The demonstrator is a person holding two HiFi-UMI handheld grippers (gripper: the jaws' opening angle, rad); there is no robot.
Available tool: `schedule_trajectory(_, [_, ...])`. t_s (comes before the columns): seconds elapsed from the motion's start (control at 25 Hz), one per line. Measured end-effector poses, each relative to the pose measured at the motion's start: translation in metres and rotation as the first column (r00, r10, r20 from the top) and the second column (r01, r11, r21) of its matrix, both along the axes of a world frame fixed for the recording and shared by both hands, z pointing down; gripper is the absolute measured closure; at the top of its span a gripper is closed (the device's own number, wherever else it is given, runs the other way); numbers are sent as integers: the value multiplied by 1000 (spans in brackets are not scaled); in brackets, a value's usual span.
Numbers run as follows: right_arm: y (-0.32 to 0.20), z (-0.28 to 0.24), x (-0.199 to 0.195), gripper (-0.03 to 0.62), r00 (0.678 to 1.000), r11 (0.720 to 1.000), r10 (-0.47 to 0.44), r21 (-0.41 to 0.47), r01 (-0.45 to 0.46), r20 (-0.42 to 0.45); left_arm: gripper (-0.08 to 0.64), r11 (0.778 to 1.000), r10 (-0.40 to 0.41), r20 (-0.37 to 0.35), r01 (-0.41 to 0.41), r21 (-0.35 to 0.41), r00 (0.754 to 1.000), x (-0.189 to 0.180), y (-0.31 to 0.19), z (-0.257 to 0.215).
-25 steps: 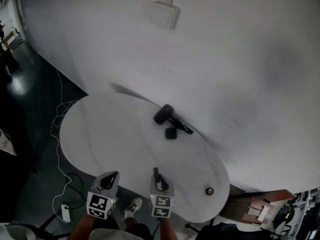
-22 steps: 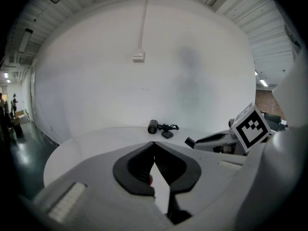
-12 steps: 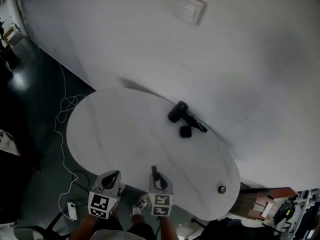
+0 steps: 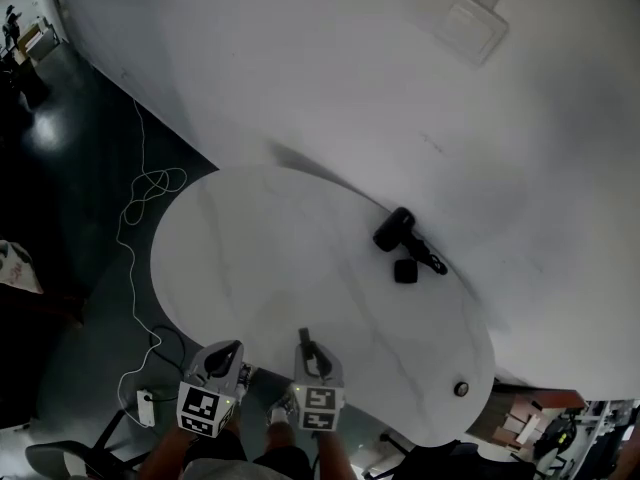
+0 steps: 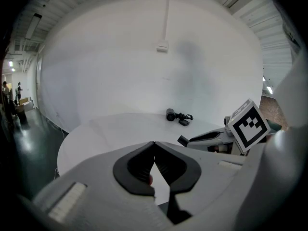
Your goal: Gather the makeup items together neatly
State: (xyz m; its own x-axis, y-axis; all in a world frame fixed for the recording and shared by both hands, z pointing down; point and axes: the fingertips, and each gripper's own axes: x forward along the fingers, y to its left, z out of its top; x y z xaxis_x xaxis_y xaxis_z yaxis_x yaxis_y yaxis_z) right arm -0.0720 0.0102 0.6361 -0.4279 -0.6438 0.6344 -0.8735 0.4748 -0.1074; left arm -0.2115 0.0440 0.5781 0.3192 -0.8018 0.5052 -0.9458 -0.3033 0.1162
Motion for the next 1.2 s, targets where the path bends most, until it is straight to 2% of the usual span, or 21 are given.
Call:
schedule_trajectory(0.28, [2, 14, -49, 494, 998, 997, -67, -25, 66, -7, 549, 998, -58, -15, 58, -40, 998, -42, 8, 19])
schedule_trajectory(0.68, [-3, 38, -98, 494, 991, 990, -130, -61, 128, -25, 549, 987, -132, -27, 129, -94, 991, -87, 15, 48])
schedule_trajectory(1.2, [-1, 72, -137, 492, 989, 985, -142, -102, 138, -34, 549, 985, -120, -19, 117, -129, 993, -117, 17, 70])
